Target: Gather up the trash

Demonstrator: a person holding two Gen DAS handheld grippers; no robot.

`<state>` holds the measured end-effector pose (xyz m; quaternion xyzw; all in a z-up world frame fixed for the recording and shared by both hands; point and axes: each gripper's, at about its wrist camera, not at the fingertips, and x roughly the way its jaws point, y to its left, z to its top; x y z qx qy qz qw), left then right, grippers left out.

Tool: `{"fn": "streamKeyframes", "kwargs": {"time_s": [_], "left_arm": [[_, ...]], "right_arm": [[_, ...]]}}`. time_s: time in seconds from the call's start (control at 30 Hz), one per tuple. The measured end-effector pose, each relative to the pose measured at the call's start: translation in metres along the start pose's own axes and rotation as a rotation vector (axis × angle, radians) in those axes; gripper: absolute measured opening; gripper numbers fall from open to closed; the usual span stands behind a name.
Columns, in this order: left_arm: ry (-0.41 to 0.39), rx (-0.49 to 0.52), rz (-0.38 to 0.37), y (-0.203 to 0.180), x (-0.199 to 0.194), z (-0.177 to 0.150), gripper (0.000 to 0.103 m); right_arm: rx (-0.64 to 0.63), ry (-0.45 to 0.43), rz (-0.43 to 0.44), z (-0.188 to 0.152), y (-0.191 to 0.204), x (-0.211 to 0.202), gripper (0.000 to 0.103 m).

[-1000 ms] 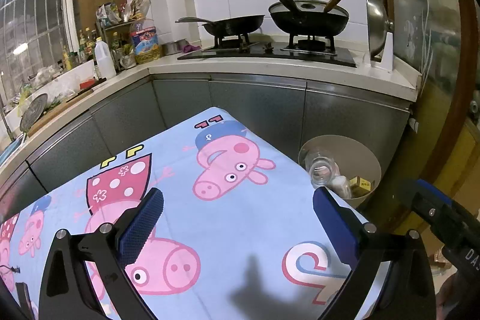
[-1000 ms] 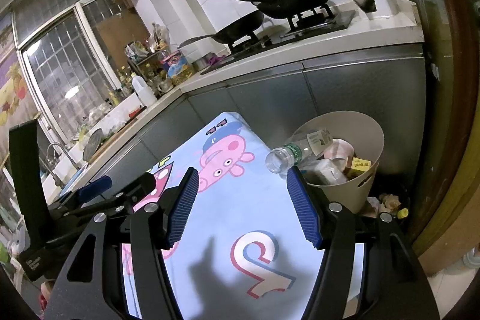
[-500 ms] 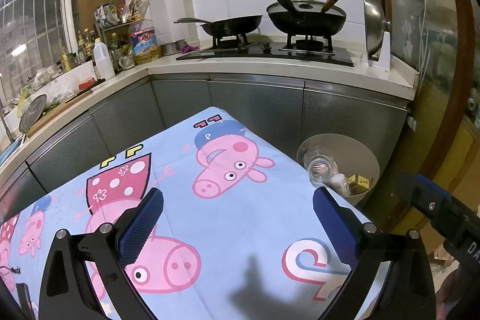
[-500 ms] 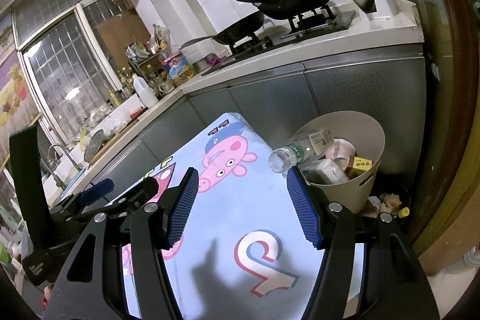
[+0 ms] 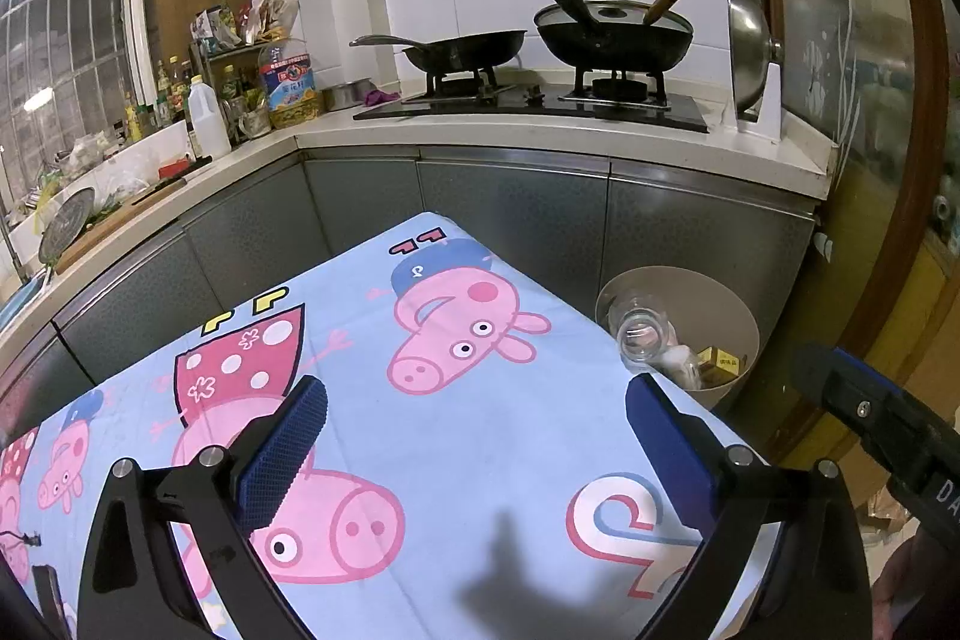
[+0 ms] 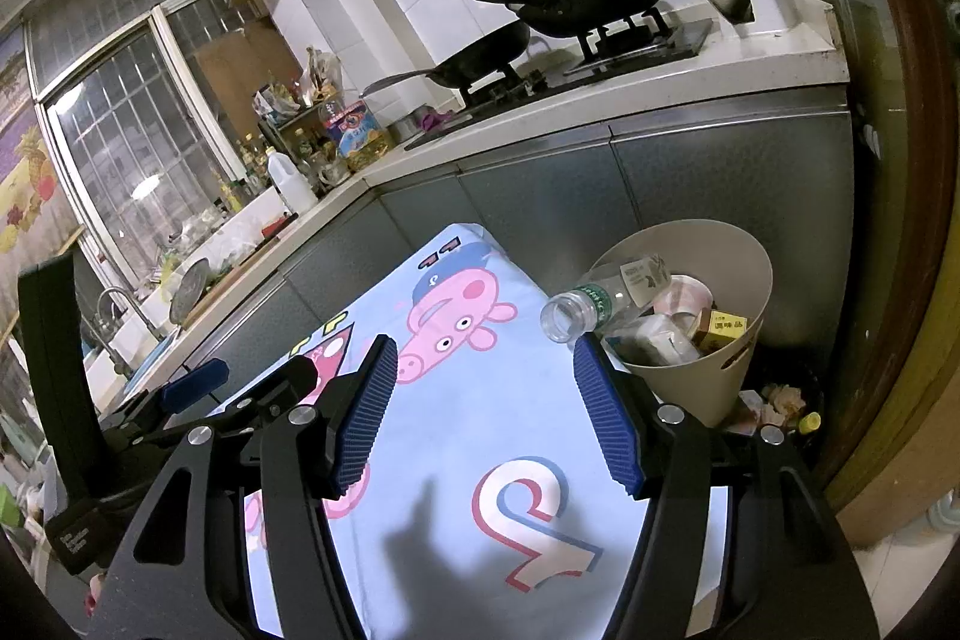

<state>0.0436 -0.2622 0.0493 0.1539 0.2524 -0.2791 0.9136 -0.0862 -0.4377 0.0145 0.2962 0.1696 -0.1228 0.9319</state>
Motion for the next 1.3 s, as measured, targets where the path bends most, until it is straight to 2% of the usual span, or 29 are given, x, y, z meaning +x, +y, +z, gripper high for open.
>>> {"fn": "streamKeyframes", "kwargs": {"time_s": [1.07, 1.17, 1.3], "left_arm": [[0.025, 0.015, -0.027, 0.001, 0.005, -0.008, 0.099], [0.04, -0.001, -0.031, 0.004, 0.006, -0.009, 0.099], [0.046, -0.008, -0.029, 0.008, 0.007, -0.01, 0.099]], "right_arm": [[0.0, 0.007, 0.008, -0.003, 0.008, 0.0, 0.061], [0.008, 0.001, 0.007, -0.005, 0.007, -0.002, 0.068], [0.006, 0.001, 0.004, -0.009, 0.009, -0.003, 0.069]]}}
